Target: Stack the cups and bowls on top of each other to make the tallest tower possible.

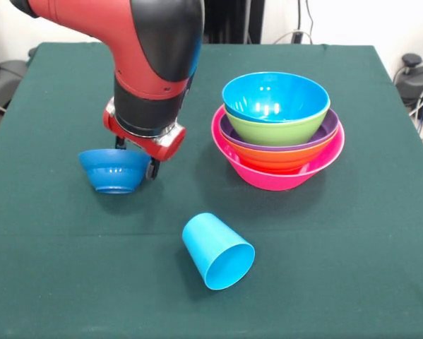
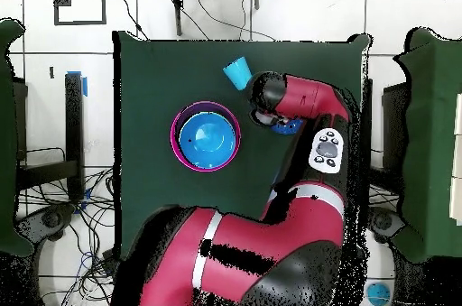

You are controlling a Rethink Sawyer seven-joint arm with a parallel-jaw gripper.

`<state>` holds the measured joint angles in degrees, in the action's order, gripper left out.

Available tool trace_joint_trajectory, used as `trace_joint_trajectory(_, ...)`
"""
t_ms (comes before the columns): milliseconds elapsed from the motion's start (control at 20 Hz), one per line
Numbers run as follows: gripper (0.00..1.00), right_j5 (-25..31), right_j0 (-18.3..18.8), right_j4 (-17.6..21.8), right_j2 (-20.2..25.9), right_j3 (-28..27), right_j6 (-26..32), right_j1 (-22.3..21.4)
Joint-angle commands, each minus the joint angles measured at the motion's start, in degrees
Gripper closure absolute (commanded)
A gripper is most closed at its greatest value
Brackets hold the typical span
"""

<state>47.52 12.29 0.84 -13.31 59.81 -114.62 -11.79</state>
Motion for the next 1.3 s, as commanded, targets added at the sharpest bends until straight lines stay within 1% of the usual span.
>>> trace_joint_trajectory(50, 0.0, -0.29, 0.49, -1.43, 6.81, -4.85, -2.46, 1.32)
trace_joint_trajectory(350, 0.0, 3.07, 0.23, -1.82, 6.37, -9.32, -2.53, 2.35)
trace_joint_trajectory(550, 0.0, 3.73, 0.58, -2.09, 6.49, -10.69, -1.65, 2.91)
trace_joint_trajectory(600, 0.0, 2.82, 0.7, -2.02, 6.55, -9.49, -1.38, 2.61)
trace_joint_trajectory(650, 0.0, 3.29, 0.66, -2.05, 6.48, -10.12, -1.14, 2.86)
trace_joint_trajectory(700, 0.0, 2.86, 0.72, -1.87, 6.56, -9.3, -0.34, 2.54)
trace_joint_trajectory(750, 1.0, 1.79, 0.79, -1.78, 6.76, -9.24, 0.48, 2.51)
trace_joint_trajectory(900, 1.0, 0.44, 1.34, -1.81, 7.78, -8.34, 1.95, 2.07)
trace_joint_trajectory(1000, 1.0, 3.66, 0.9, -1.5, 6.8, -9.99, 2.03, 2.59)
trace_joint_trajectory(1300, 1.0, 3.19, 0.44, -1.75, 6.59, -8.81, 0.78, 2.19)
